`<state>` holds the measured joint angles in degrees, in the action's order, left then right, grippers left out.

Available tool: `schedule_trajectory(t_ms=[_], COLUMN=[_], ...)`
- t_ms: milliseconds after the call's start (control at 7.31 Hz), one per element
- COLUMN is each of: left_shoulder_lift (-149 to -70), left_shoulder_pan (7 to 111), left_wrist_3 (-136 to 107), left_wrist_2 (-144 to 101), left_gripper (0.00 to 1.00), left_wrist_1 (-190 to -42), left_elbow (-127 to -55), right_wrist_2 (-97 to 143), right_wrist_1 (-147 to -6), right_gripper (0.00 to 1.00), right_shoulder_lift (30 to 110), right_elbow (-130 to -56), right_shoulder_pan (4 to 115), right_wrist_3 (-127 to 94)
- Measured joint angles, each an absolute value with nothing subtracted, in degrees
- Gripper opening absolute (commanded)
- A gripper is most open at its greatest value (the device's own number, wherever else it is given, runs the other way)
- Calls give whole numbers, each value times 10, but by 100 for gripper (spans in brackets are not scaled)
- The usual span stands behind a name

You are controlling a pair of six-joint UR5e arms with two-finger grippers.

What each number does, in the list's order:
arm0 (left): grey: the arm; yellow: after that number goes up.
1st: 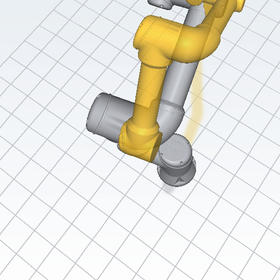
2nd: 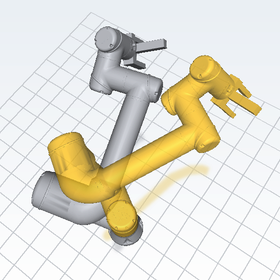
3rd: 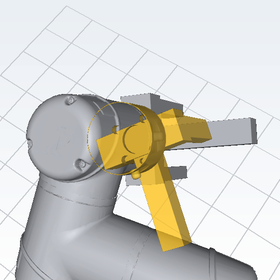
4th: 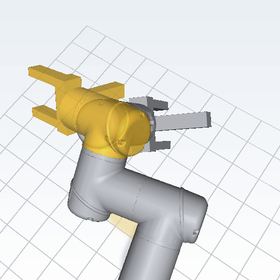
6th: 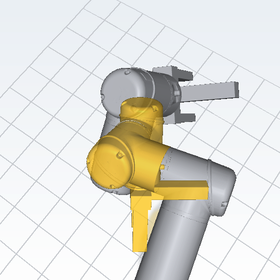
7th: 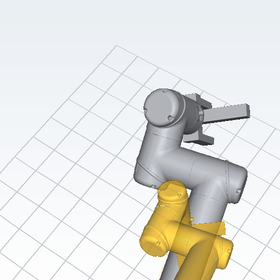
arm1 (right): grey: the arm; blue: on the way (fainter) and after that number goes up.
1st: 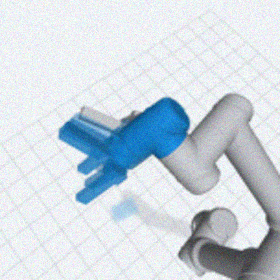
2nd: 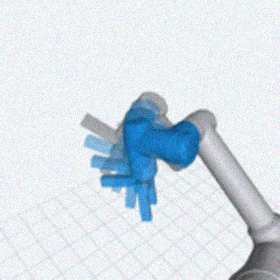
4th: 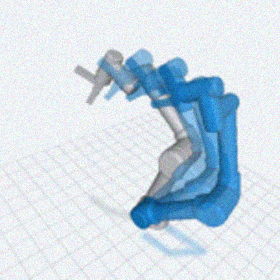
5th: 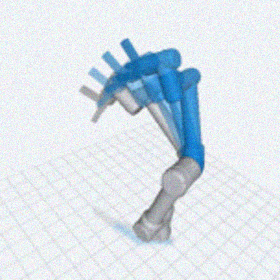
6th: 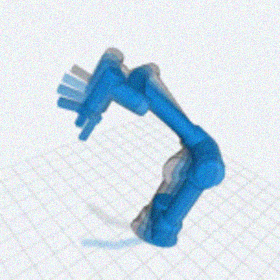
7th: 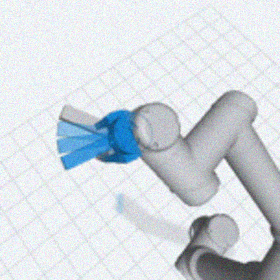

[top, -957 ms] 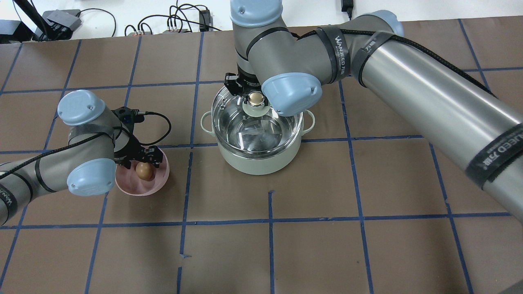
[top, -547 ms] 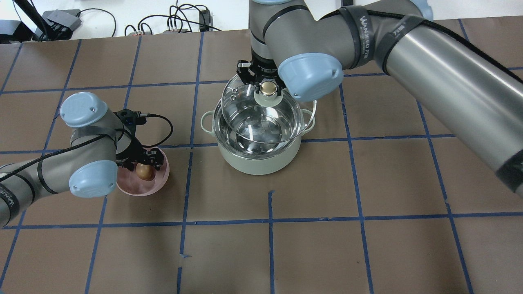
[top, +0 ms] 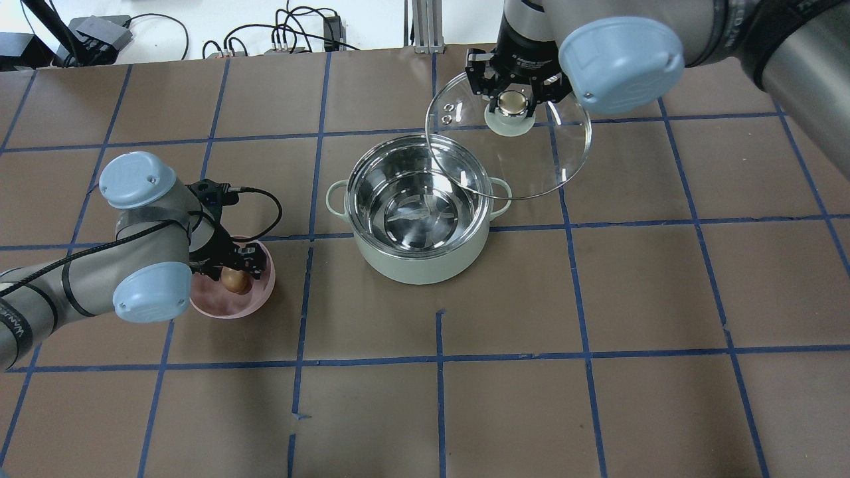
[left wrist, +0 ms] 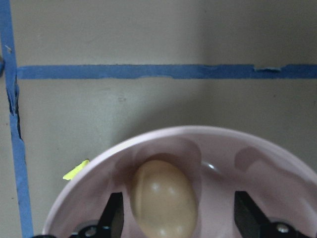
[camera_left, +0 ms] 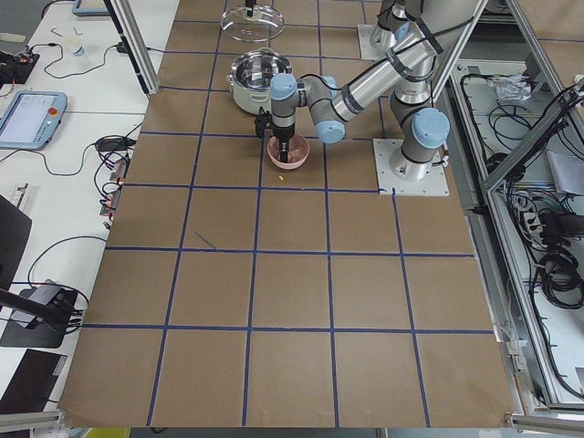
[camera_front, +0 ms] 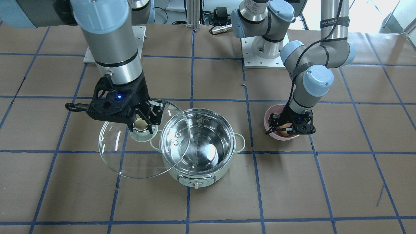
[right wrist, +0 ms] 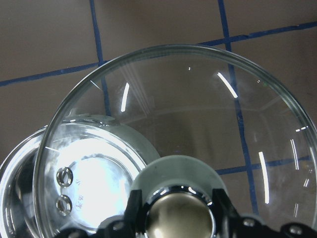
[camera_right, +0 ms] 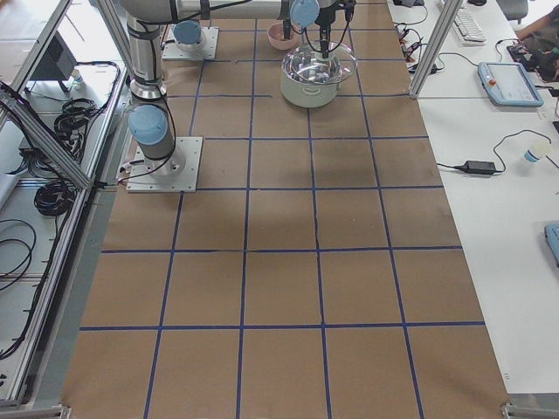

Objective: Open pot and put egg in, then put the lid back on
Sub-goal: 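Lift the glass lid off the pot with the right gripper, moving it farther away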

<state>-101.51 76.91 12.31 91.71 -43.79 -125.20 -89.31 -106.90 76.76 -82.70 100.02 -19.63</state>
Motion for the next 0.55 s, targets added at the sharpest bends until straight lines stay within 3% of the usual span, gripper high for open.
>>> schedule_trajectory(t_ms=[547], left_shoulder_lift=[-1015], left_shoulder_pan=[769], left_wrist_3=[124], left_wrist_2=[914], left_gripper=[22], left_wrist_1=[-438], left_elbow=[-1252], right_wrist_2=[-891], right_wrist_1=[-1040], right_gripper=[47], right_shoulder_lift=[803], right_elbow=[-830], right_shoulder_pan=[930], right_wrist_3=[-157])
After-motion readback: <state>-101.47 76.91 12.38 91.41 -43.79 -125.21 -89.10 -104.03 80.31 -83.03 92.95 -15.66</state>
